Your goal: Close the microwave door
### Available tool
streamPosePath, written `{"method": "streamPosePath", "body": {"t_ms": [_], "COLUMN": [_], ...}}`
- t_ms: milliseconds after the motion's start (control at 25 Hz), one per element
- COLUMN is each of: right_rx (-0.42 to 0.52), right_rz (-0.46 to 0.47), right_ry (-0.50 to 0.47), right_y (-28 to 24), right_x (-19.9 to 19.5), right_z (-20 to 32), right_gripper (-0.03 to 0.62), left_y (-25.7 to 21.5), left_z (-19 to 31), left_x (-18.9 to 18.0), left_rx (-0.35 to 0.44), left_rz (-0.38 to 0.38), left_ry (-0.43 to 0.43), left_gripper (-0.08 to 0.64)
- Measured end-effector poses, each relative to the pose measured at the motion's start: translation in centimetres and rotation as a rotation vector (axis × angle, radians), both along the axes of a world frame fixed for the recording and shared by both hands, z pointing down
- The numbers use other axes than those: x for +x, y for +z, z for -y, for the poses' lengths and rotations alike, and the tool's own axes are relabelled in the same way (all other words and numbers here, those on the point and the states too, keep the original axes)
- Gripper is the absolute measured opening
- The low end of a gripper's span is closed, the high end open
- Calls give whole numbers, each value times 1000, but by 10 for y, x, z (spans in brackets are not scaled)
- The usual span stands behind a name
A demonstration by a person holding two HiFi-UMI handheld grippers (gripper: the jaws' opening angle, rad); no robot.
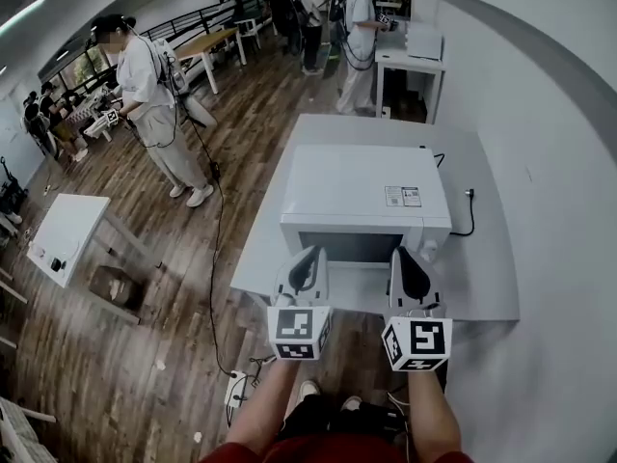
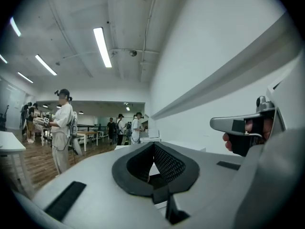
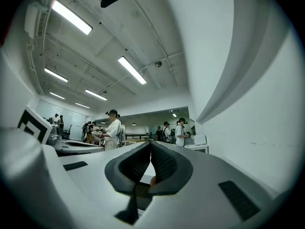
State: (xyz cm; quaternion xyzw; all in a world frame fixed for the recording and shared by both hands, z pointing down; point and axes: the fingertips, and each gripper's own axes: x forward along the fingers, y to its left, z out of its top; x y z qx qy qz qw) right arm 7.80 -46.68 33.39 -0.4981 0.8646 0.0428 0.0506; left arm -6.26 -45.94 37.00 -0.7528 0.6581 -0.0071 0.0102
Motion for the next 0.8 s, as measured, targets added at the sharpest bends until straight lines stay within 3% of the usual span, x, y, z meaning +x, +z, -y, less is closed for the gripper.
{"method": "streamPosePath", "body": {"t_ms": [360,800], "right_rx": [61,90], "right_rz": [-3,-42], "right_ry": [13,-1], "right_y": [-41,-52], "right_x": [-39,-77], "right_z": [-22,-31], "right_gripper": [28,28], "left_y": [-47,-50], "left_z": [-25,-35], "left_x": [-39,-75], "left_rx": [44,61], "left_rz": [-46,-32], "left_ry": [22,1], "left_gripper": [26,26]}}
